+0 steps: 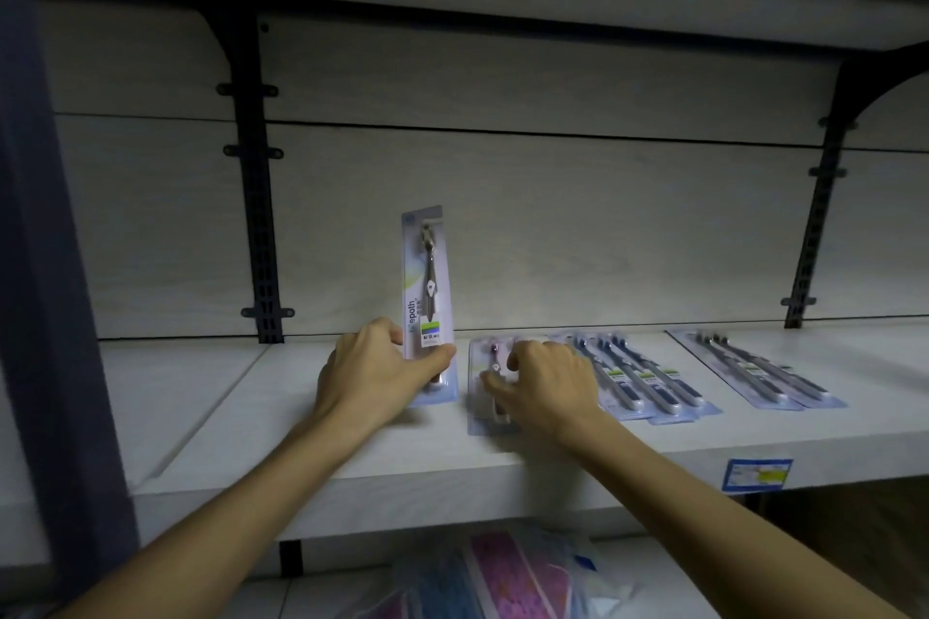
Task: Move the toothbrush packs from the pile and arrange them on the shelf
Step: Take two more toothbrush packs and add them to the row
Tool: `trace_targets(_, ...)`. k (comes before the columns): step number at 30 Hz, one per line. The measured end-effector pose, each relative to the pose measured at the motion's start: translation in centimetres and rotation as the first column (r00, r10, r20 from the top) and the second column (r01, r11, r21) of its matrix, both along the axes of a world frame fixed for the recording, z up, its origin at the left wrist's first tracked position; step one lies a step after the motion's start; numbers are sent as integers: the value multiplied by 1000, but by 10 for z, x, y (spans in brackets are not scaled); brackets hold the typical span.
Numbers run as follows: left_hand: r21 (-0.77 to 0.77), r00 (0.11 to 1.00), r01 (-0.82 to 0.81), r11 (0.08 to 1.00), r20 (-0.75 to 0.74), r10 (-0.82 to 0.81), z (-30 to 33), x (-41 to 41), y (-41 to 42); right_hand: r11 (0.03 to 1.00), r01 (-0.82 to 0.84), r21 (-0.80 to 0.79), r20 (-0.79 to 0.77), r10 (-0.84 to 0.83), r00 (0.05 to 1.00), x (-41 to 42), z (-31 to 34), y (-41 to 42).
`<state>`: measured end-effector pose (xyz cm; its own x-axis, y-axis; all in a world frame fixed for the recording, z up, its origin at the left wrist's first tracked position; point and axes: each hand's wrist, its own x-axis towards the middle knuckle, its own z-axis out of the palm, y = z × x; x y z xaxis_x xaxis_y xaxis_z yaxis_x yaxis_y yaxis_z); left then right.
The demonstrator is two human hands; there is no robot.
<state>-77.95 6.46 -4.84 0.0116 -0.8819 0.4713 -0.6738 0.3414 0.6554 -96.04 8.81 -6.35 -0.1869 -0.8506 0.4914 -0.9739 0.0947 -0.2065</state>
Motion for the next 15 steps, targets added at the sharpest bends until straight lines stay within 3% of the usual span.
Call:
trace_targets(9, -93, 994, 110, 990, 34, -107, 3, -15, 18, 969, 70, -236, 94, -48, 994, -30, 0, 33)
trace_targets(15, -106, 967, 255, 961, 50, -251, -1, -41, 32, 953, 165, -255, 154, -129, 980, -67, -8, 64)
